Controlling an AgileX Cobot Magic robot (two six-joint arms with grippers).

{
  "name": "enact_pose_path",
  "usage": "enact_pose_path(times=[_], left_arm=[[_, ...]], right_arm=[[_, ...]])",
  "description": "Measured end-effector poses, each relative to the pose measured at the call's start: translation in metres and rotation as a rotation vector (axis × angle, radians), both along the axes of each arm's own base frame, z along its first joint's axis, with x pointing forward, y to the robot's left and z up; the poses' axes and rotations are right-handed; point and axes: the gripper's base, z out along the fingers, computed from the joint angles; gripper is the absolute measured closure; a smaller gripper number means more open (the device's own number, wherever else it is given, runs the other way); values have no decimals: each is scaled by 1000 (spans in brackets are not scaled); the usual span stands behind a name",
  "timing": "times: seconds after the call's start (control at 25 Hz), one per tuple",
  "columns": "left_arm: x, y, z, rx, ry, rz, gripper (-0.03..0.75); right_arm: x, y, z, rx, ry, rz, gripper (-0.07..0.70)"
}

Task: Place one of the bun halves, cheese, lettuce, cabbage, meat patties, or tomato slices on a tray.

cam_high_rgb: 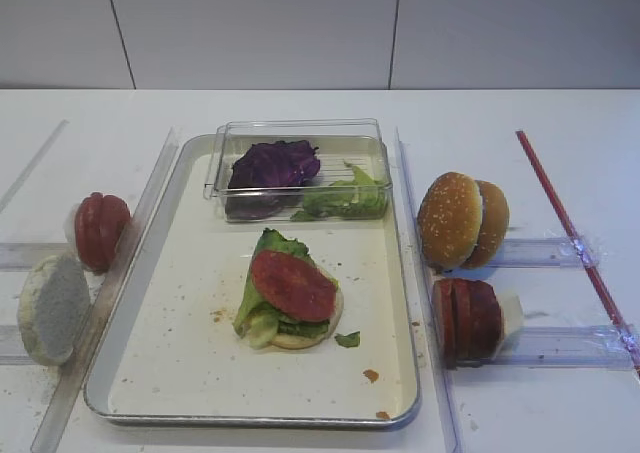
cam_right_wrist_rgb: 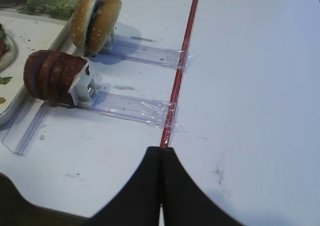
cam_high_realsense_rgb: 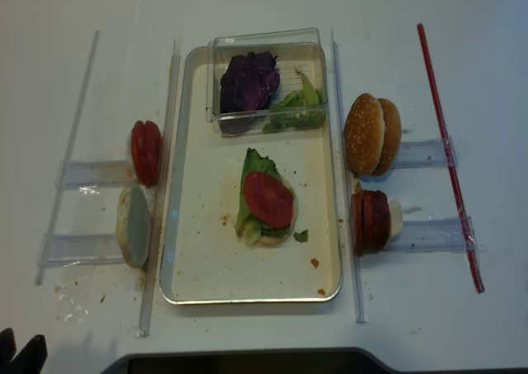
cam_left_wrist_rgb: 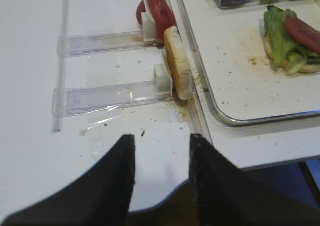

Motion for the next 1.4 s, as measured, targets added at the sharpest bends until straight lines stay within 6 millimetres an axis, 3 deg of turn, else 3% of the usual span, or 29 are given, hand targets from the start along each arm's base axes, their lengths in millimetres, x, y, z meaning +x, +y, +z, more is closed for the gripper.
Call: enact_pose_path(times=[0.2,0.4,0.52,1.4], left_arm=[[0,2,0,-3,3,34,414],[0,3,0,-2,3,38,218],[0,3,0,2,3,42,175],[0,3,0,-6,2,50,178]], right_arm=[[0,0,0,1,0,-1,615],[0,0,0,1,0,-1,615],[0,0,0,1,0,-1,615],[0,0,0,0,0,0,615]])
